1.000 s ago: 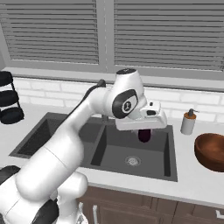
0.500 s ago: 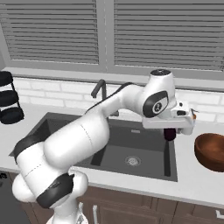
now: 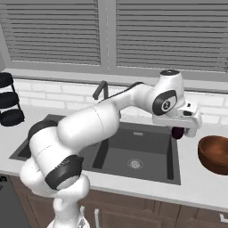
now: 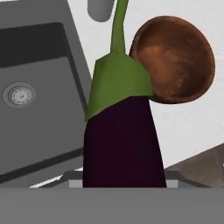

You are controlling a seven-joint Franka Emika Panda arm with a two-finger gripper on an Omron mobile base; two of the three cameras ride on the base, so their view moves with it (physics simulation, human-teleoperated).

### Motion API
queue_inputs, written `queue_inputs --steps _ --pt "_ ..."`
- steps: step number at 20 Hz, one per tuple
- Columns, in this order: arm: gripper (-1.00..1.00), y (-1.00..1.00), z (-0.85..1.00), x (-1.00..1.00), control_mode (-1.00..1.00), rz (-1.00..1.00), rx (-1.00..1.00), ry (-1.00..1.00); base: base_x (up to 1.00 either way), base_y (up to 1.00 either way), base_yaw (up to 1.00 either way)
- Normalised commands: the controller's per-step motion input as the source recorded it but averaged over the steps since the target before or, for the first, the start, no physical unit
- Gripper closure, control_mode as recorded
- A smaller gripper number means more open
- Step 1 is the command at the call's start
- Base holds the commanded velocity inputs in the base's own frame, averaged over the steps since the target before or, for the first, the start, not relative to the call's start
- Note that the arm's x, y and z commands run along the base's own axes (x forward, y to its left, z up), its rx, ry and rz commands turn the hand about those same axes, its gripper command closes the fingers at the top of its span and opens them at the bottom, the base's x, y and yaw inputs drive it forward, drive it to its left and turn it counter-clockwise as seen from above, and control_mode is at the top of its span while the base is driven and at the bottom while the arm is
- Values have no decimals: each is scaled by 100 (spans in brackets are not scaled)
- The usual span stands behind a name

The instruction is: Pick the eggplant from the sink and place it in the bowl. Then pick the bowl and place it in the microwave. Then close the microwave door and press the start button.

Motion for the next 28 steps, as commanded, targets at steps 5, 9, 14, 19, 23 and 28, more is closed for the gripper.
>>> queue_inputs --steps 5,9,14,19,23,28 --pt "100 -41 -13 66 -100 -21 0 -3 0 0 0" --pt "100 -69 -1 35 -100 -15 1 0 0 0 0" --pt "100 -65 0 2 -100 -10 11 0 0 0 0" --pt "100 -48 0 0 -100 -3 16 0 0 0 0" --pt "100 -33 0 5 -100 0 3 1 0 0 0" --pt "100 -28 -2 0 -100 0 0 0 0 0 0"
